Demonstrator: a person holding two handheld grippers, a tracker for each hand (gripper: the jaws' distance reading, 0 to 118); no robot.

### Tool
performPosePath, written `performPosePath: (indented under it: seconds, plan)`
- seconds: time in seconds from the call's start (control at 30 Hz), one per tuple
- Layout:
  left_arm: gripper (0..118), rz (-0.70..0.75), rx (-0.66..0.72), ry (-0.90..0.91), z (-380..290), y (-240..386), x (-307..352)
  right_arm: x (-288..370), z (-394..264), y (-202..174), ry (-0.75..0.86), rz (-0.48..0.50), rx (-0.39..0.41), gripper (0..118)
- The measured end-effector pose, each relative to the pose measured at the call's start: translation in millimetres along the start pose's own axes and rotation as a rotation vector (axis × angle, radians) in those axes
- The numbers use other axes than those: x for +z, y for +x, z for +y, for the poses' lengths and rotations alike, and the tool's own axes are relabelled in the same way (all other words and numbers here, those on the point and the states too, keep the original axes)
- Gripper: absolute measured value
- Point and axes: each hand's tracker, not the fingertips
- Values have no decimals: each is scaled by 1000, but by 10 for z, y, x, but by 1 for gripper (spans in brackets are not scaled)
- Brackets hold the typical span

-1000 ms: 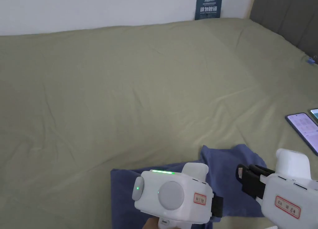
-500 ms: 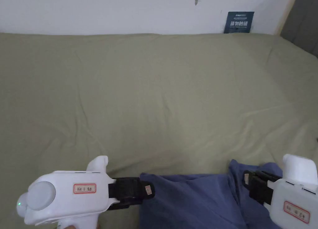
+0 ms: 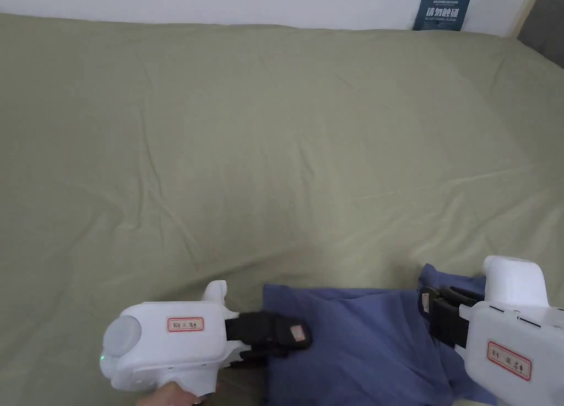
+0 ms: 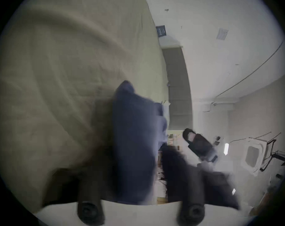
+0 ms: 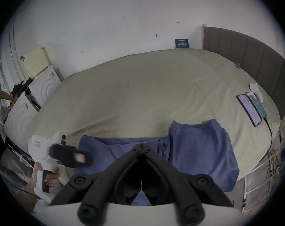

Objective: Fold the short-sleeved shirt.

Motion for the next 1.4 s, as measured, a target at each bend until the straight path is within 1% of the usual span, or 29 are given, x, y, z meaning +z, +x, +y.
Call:
performPosePath:
  seconds: [0.03, 0.07, 0.1, 0.13, 0.2, 0.33, 0.37, 0.5, 0.67, 0.73, 0.77, 0.87, 1.0, 1.07, 1.13, 1.17, 1.27, 1.33, 1.4]
  plan:
    - [14, 46, -21, 4, 2, 9, -4, 4, -3, 11, 0, 1, -2, 0]
    - [14, 7, -20, -6, 23, -6, 18, 3, 1, 29, -2, 0, -5, 0]
    - [14, -49, 11, -8, 39, -47, 89, -1, 7, 40, -5, -5, -9, 0]
    - [14, -57, 24, -5, 65, -35, 135, -4, 12, 50, -4, -9, -10, 0]
    - [14, -33, -13, 6, 129, 41, 262, -9, 18, 59, -4, -16, -26, 0]
    - [14, -12, -52, 11, 190, 121, 584, -33, 34, 58, -5, 6, -60, 0]
    - [14, -3, -64, 14, 296, -19, 734, -46, 40, 32, -4, 7, -58, 0]
    - [14, 111, -90, 61, 369, -189, 1396, -78, 40, -72, -12, 5, -31, 0]
    - [14, 242, -37, 122, 241, -470, 2248, -138, 8, -168, -29, 26, -10, 0]
    - [14, 305, -4, 152, 195, -563, 2555, -151, -4, -206, -32, 17, 5, 0]
    - [14, 332, 9, 172, 100, -483, 2667, -161, -11, -211, -33, 6, 8, 0]
    - [14, 348, 52, 219, 39, -526, 2932, -176, -17, -199, -39, 10, -7, 0]
    - [14, 421, 50, 231, -12, -260, 2846, -176, -45, -181, -48, 15, -22, 0]
    - [14, 514, 47, 241, -40, 0, 2716, -165, -57, -166, -52, 10, -21, 0]
    - [14, 553, 15, 254, -48, 336, 2580, -139, -55, -114, -49, 15, -29, 0]
    - [14, 540, 21, 255, 46, 284, 2640, -115, -47, -82, -48, 18, -34, 0]
    - [14, 515, 12, 252, 72, 702, 2380, -44, -23, 3, -35, 18, -39, 0]
    - [14, 507, -64, 210, 71, 945, 2122, 10, -22, 73, -26, 13, -44, 0]
    - [14, 485, -118, 166, 116, 1133, 1776, 54, -33, 161, -14, 6, -66, 0]
